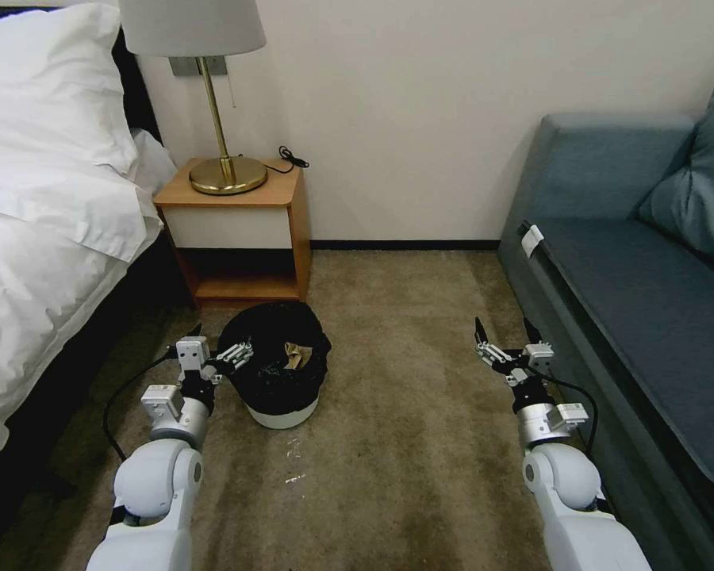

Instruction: Pick up the trash bin, then pick up the garbage on the floor and place it into the trash bin.

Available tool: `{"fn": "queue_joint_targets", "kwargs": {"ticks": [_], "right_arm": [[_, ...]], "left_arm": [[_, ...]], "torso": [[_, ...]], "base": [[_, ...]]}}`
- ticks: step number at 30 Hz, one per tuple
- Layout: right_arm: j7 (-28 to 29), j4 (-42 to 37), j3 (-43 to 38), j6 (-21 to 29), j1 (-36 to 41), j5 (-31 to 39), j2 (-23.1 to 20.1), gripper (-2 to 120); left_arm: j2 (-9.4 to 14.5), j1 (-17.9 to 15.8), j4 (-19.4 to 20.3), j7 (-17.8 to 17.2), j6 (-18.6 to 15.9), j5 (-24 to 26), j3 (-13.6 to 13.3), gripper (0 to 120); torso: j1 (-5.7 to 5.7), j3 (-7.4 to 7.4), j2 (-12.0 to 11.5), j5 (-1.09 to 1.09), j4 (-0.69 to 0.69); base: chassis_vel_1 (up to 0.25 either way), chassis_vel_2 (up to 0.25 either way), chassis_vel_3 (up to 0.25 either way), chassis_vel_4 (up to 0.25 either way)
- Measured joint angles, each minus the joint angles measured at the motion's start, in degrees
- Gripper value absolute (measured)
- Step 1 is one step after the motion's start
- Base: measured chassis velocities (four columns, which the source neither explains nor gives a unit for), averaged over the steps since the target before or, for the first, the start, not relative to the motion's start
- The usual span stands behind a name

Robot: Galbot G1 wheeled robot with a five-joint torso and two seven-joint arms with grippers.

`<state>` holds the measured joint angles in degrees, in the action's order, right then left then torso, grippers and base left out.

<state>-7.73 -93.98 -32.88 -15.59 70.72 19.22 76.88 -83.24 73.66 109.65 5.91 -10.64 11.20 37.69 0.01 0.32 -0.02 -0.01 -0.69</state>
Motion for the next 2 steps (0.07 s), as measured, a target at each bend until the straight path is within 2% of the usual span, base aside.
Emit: {"fn": "queue_joint_targets", "kwargs": {"ticks": [2], "right_arm": [[0.1,0.0,-0.1,0.0,0.1,-0.2,0.0,100]], "left_arm": [[-0.1,-0.1,-0.1,-0.2,0.1,0.1,-0.1,100]], "torso": [[0.0,0.0,0.0,0.0,0.0]], "base": [[0.0,0.0,0.0,0.0]]}}
